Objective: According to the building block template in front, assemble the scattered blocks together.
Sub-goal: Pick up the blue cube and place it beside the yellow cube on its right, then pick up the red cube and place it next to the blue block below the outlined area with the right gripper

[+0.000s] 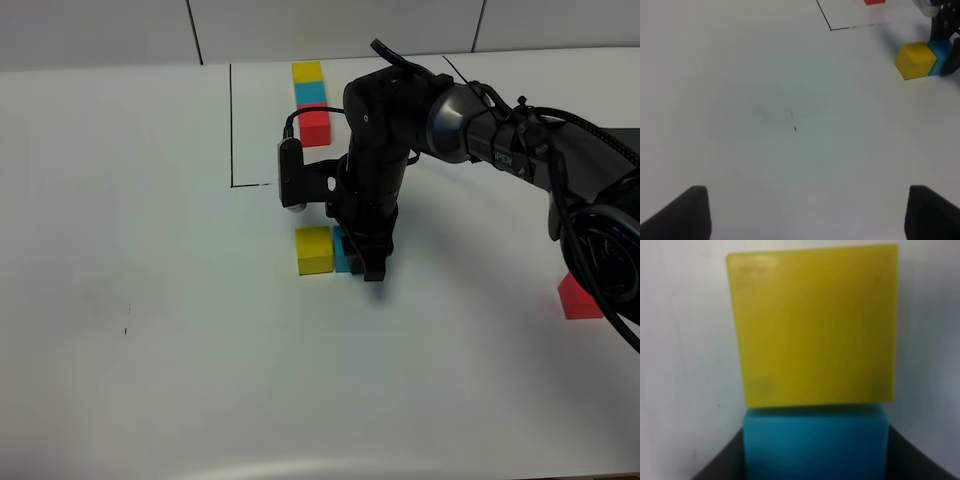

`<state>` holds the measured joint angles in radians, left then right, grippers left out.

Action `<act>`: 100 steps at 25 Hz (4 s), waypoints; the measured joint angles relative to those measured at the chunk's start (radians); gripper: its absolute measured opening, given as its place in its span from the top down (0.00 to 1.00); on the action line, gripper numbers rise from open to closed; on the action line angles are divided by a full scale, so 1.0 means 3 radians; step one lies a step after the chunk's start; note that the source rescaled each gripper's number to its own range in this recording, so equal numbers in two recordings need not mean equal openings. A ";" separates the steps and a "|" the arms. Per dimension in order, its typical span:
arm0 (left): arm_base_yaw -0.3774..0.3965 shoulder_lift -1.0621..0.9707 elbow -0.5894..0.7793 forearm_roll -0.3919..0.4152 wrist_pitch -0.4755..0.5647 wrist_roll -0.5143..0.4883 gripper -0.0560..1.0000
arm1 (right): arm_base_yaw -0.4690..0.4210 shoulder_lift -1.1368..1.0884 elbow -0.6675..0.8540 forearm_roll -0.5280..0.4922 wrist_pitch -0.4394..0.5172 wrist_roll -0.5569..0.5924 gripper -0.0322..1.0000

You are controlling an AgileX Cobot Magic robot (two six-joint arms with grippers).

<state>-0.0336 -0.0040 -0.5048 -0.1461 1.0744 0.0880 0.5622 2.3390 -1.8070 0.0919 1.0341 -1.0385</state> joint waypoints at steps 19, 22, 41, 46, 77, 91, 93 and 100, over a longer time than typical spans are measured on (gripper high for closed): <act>0.0000 0.0000 0.0000 0.0000 0.0000 -0.0004 0.31 | 0.0026 0.0014 -0.0022 -0.0028 0.0022 0.0004 0.95; 0.0000 0.0000 0.0000 0.0000 0.0000 -0.0004 0.31 | 0.0026 0.0014 -0.0022 -0.0016 0.0022 0.0004 0.95; 0.0000 0.0000 0.0000 0.0000 0.0000 -0.0004 0.31 | 0.0026 0.0018 -0.0026 0.0019 0.0014 0.0004 0.95; 0.0000 0.0000 0.0000 0.0000 0.0000 -0.0004 0.31 | 0.0026 0.0018 -0.0026 0.0019 0.0033 0.0004 0.95; 0.0000 0.0000 0.0000 0.0000 0.0000 0.0000 0.31 | -0.1168 -0.1845 0.2137 -0.0208 -0.0877 0.2545 0.33; 0.0000 0.0000 0.0003 0.0000 0.0000 0.0000 0.31 | -0.1666 -0.1993 0.2840 -0.0172 -0.1041 0.3320 0.33; 0.0000 0.0000 0.0003 0.0000 0.0000 0.0000 0.31 | -0.1686 -0.1909 0.2840 -0.0169 -0.1043 0.3323 0.33; 0.0000 0.0000 0.0003 0.0000 0.0000 0.0000 0.31 | -0.1708 -0.1688 0.2840 -0.0164 -0.1184 0.3323 0.34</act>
<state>-0.0336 -0.0040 -0.5040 -0.1461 1.0744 0.0881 0.0497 1.8327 -0.9551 0.0428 0.6789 -0.0416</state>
